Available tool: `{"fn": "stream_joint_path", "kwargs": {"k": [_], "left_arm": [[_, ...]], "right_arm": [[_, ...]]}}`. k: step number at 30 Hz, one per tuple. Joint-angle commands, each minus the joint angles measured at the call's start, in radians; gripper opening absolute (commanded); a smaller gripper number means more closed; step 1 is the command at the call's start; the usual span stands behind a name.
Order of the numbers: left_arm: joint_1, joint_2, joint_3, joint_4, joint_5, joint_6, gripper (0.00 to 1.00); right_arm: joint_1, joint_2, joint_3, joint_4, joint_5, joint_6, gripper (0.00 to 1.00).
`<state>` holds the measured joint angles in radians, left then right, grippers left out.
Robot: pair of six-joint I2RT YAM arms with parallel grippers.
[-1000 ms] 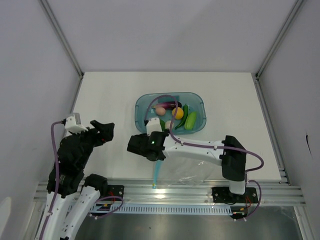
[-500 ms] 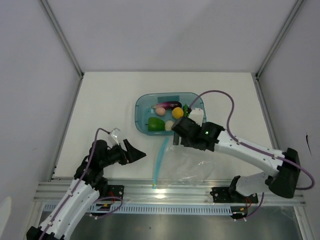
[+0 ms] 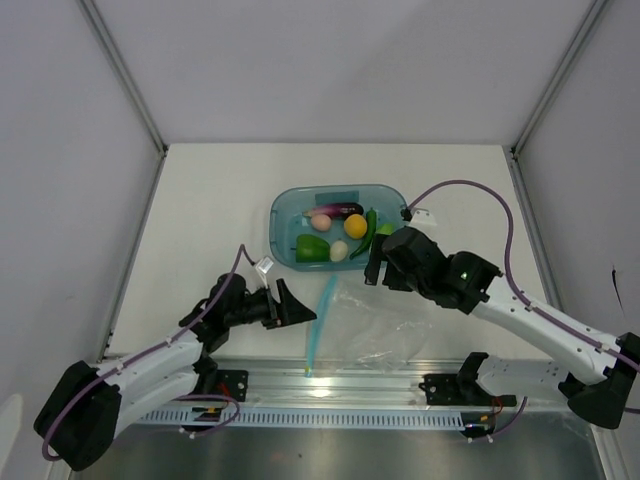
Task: Place the food in the zip-top bag and seal the zipper
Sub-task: Pick up the zipper food storage bag at the center of the board.
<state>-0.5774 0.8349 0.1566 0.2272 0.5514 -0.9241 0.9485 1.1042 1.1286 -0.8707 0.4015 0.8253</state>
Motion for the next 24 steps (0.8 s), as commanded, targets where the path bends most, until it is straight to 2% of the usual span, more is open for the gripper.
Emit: {"fn": "stream_joint_path", "kwargs": {"k": [1, 4, 7, 11, 15, 20, 24], "left_arm": [[-0.025, 0.023, 0.026, 0.139, -0.063, -0.01, 0.86], [-0.035, 0.062, 0.055, 0.164, -0.055, 0.005, 0.86], [-0.05, 0.144, 0.069, 0.239, -0.033, -0.002, 0.85], [-0.09, 0.26, 0.109, 0.257, -0.045, 0.002, 0.84], [-0.124, 0.355, 0.112, 0.311, -0.053, -0.019, 0.83], [-0.141, 0.377, 0.107, 0.34, -0.064, -0.03, 0.81], [-0.154, 0.389, 0.109, 0.392, -0.038, -0.053, 0.75]], "right_arm": [[-0.004, -0.04, -0.019, 0.013, -0.004, -0.025, 0.88], [-0.005, -0.058, -0.035, 0.016, 0.002, -0.029, 0.88], [-0.011, -0.061, -0.039, 0.016, -0.001, -0.032, 0.88], [-0.013, -0.053, -0.035, 0.013, -0.006, -0.037, 0.88], [-0.013, -0.058, -0.021, -0.042, 0.006, -0.026, 0.88], [-0.013, -0.079, -0.042, -0.071, -0.003, -0.005, 0.88], [-0.013, -0.066, -0.096, -0.08, -0.029, 0.02, 0.88]]}}
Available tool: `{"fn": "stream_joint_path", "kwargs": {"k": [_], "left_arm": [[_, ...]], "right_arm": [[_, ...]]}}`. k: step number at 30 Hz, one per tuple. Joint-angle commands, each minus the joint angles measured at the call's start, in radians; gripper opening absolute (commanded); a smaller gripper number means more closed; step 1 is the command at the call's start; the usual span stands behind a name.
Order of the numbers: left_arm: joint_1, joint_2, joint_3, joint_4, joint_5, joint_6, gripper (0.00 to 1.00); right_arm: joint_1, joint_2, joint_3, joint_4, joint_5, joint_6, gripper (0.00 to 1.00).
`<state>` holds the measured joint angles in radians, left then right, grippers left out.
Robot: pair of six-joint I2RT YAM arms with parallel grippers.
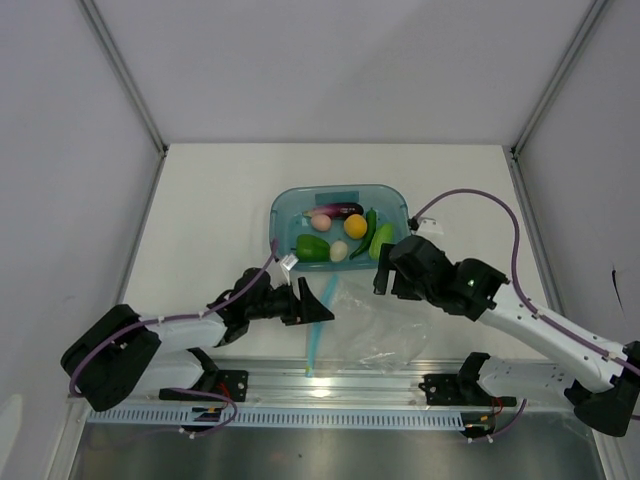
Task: Place the food in the zip-top bag and seal the zipper
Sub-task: Pick up the zipper food storage bag at the center of the board.
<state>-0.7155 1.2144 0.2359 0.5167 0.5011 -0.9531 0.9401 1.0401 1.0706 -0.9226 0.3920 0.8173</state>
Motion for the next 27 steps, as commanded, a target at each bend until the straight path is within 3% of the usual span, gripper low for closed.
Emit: {"fn": "stream_joint_path", "kwargs": {"k": [1, 11, 18, 26, 27], "left_arm": [[-0.019, 0.011, 0.029, 0.115, 0.026, -0.032, 0.72], [-0.03, 0.025, 0.036, 0.187, 0.074, -0.073, 0.51], [-0.032, 0.005, 0.039, 0.178, 0.083, -0.076, 0.28], [-0.036, 0.013, 0.057, 0.172, 0.099, -0.078, 0.2], [-0.038, 0.016, 0.063, 0.172, 0.099, -0.076, 0.12]], "right_arm": [[-0.004, 0.011, -0.052, -0.024, -0.024, 0.04, 0.88], [0.02, 0.058, -0.227, 0.148, -0.12, 0.1, 0.87], [0.026, 0.092, -0.274, 0.254, -0.162, 0.125, 0.87], [0.028, 0.095, -0.274, 0.284, -0.177, 0.134, 0.87], [0.028, 0.095, -0.276, 0.291, -0.179, 0.135, 0.87]]}}
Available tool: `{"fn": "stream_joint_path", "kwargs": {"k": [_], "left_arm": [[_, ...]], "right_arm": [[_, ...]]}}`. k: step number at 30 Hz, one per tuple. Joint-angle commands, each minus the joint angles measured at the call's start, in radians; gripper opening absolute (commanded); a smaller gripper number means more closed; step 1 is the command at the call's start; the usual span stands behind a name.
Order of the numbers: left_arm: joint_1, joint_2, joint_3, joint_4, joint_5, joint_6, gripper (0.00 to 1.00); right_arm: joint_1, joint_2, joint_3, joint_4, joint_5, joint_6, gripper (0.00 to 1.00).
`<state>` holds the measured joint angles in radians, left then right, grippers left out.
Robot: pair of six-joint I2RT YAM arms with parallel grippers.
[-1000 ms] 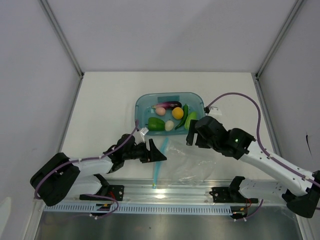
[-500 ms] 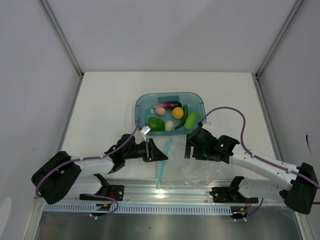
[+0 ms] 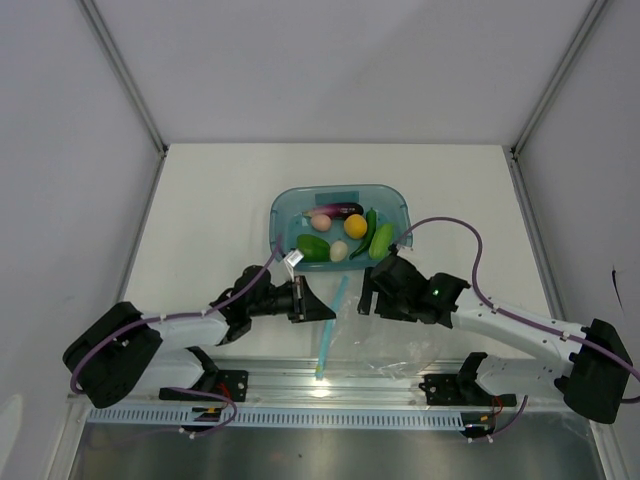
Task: Place the food in the zip-top bag and seal the zipper
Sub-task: Pick up the zipper food storage bag at the center of the board, then open the zipper of the food storage bag at the center of the board.
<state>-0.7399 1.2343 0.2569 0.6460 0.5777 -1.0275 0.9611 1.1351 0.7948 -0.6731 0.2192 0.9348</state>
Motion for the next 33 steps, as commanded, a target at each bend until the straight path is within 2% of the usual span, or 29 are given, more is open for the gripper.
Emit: {"fn": "stream_joint_path", "kwargs": {"k": [1, 3, 6, 10, 11, 12, 14, 17, 22, 23, 28, 33], "left_arm": [[-0.013, -0.001, 0.048, 0.038, 0.024, -0.005, 0.03], [-0.013, -0.002, 0.064, 0.006, 0.019, -0.006, 0.0], [-0.013, -0.047, 0.107, -0.129, -0.008, 0.032, 0.0], [-0.052, -0.214, 0.2, -0.492, -0.217, 0.159, 0.0], [-0.071, -0.249, 0.266, -0.641, -0.334, 0.179, 0.01], [-0.079, -0.309, 0.283, -0.726, -0.395, 0.19, 0.01], [-0.09, -0.36, 0.355, -0.881, -0.514, 0.19, 0.01], [-0.101, -0.432, 0.407, -1.024, -0.635, 0.169, 0.01], [-0.113, -0.469, 0.438, -1.118, -0.688, 0.047, 0.01], [-0.127, -0.47, 0.427, -1.118, -0.696, 0.026, 0.01], [-0.173, -0.489, 0.366, -1.099, -0.727, -0.103, 0.0], [-0.202, -0.507, 0.352, -1.097, -0.756, -0.195, 0.0]], "right_arm": [[0.007, 0.002, -0.002, 0.043, -0.009, 0.018, 0.87], [0.011, -0.003, 0.001, 0.041, -0.011, 0.018, 0.87], [0.028, -0.015, 0.026, 0.021, 0.0, 0.001, 0.87], [0.07, -0.011, 0.096, -0.061, 0.06, -0.024, 0.87], [0.08, -0.006, 0.131, -0.092, 0.074, -0.025, 0.87], [0.108, -0.002, 0.15, -0.103, 0.097, -0.028, 0.87], [0.142, 0.009, 0.21, -0.118, 0.121, -0.036, 0.86], [0.232, 0.049, 0.3, -0.114, 0.181, -0.057, 0.86], [0.404, 0.118, 0.385, -0.05, 0.351, -0.094, 0.86], [0.418, 0.121, 0.386, -0.019, 0.402, -0.093, 0.86], [0.465, 0.106, 0.354, 0.076, 0.46, -0.085, 0.85], [0.488, 0.123, 0.339, 0.098, 0.505, -0.071, 0.82]]}}
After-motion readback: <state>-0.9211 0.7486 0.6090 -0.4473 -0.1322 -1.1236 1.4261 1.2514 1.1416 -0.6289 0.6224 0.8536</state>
